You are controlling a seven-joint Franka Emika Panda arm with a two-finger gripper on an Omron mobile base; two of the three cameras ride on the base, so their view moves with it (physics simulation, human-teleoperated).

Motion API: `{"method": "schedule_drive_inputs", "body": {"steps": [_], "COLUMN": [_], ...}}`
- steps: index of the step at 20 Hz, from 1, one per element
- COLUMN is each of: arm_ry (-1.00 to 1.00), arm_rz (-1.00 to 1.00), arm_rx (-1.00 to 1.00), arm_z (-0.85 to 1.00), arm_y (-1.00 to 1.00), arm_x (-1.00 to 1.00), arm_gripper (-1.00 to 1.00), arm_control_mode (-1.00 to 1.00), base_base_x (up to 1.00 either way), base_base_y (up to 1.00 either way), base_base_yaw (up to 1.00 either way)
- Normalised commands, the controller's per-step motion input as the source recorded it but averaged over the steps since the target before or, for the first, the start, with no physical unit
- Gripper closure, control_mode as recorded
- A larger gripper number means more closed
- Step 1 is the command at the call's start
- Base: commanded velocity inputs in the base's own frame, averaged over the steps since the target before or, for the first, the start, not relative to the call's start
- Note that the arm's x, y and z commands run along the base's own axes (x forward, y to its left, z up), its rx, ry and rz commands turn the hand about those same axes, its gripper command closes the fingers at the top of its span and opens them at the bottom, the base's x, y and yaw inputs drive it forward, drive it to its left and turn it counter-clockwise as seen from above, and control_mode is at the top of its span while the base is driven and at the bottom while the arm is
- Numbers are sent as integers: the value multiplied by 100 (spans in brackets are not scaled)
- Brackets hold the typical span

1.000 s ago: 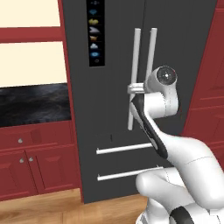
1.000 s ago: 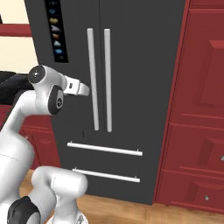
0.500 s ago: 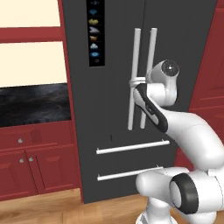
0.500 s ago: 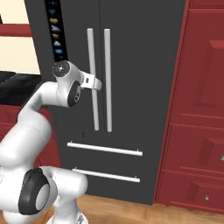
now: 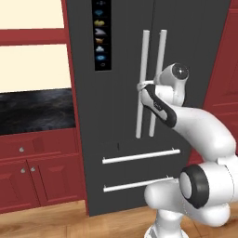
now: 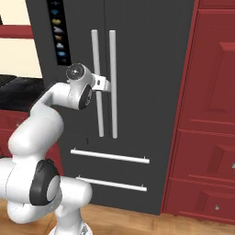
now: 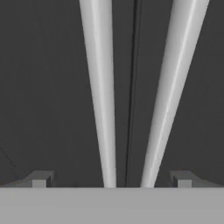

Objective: Take the lemon wedge from the fridge and place it on the plate with fish on the dining counter.

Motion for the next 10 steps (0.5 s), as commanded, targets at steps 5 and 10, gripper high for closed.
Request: {"method": "schedule_drive_inputs", "body": {"steps": [5, 10], "arm_ry": [0, 0], "arm_rz": [0, 0], "arm_rx": [0, 0], "arm_z": [-8, -14], "arm_y": [20, 9], "arm_x": [54, 50], "arm_gripper": [-100, -100], "arm_control_mode": [-100, -100], "base_base_x": [0, 0], "base_base_y": [0, 0], "base_base_yaw": [0, 0]}}
